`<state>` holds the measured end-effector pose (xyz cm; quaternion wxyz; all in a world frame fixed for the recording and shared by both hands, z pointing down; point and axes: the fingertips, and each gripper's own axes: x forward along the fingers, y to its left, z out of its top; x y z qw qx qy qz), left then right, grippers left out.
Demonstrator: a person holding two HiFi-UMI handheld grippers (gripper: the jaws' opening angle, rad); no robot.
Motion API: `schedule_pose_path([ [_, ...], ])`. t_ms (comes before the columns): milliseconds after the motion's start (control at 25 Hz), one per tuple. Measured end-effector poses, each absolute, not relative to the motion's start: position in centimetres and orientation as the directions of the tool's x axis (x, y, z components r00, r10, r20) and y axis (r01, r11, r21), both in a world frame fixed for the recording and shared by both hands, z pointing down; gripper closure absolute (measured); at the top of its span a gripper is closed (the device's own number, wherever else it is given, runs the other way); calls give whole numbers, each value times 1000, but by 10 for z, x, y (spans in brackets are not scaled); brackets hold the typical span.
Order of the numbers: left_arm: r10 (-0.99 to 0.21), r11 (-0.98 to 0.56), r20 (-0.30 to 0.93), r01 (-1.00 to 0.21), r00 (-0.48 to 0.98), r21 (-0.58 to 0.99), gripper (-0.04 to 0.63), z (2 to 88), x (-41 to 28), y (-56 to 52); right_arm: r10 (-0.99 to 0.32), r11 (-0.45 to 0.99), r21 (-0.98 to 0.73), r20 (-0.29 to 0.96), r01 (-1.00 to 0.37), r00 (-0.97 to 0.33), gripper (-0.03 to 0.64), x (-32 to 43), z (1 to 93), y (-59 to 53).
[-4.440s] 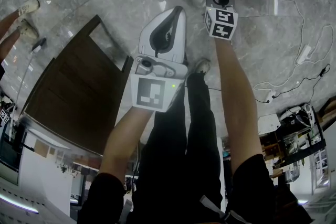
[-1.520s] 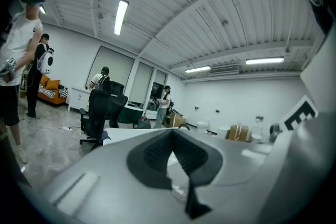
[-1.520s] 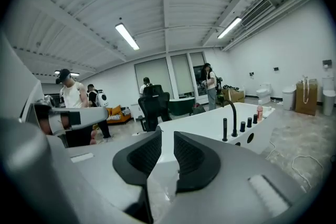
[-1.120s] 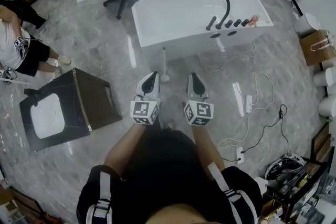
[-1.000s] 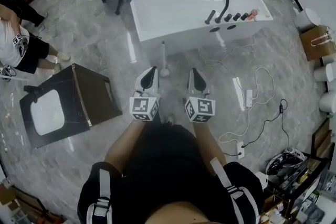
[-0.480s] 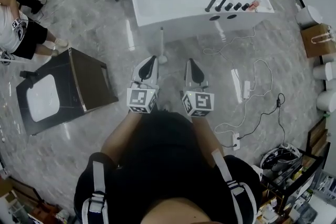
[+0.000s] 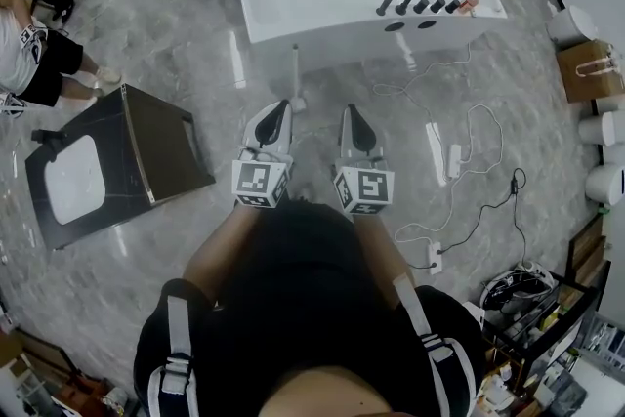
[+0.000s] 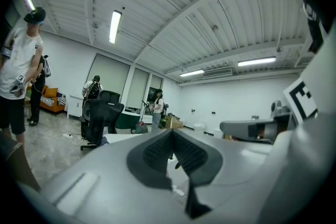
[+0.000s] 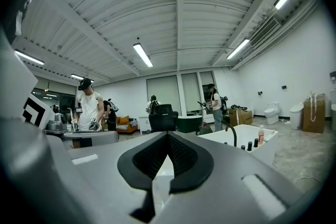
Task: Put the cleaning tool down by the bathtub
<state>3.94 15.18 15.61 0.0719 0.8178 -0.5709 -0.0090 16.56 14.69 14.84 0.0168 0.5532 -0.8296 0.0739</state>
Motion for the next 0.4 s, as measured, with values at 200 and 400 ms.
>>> schedule_pose_path([
  [200,-936,-337,57,-933,346,126,588,151,40,147,-916,376,-102,110,-921,-387,618,167,147,144],
  [400,-935,-343,55,-931,352,127,588,150,42,143,-913,382,-101,109,-919,-392,618,165,145,140],
])
